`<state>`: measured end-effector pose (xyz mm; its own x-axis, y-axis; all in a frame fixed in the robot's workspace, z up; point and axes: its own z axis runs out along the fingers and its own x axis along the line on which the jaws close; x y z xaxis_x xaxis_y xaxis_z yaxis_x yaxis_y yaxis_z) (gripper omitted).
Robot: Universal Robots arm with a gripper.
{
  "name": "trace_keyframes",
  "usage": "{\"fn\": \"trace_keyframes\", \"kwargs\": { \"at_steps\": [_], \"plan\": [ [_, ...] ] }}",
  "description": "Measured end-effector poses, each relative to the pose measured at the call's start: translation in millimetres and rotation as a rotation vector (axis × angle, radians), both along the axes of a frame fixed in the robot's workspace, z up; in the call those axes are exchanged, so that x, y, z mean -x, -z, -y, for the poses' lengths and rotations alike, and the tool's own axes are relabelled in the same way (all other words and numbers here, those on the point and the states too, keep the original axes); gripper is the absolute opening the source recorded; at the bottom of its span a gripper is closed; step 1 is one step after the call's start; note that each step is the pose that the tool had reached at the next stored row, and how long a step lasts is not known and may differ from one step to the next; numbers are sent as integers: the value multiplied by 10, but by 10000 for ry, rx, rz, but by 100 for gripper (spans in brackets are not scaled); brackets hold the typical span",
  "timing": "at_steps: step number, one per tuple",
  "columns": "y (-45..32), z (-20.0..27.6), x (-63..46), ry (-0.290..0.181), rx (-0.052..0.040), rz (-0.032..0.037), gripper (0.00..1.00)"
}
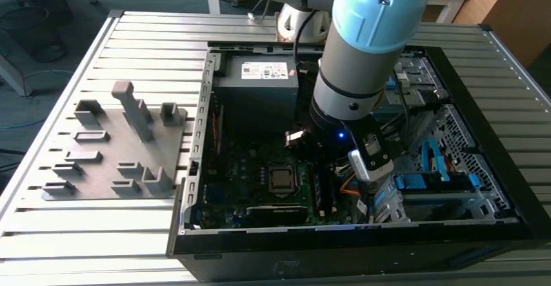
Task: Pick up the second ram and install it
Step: 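Insert the second ram into the second slot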
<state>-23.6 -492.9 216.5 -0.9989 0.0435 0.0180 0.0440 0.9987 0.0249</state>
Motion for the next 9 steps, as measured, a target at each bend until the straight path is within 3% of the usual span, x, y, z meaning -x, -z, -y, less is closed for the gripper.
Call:
{"fn": "trace_keyframes", "kwargs": {
  "at_steps": [9],
  "plan": [
    [0, 0, -22, -36, 0, -1, 14]
  ]
}}
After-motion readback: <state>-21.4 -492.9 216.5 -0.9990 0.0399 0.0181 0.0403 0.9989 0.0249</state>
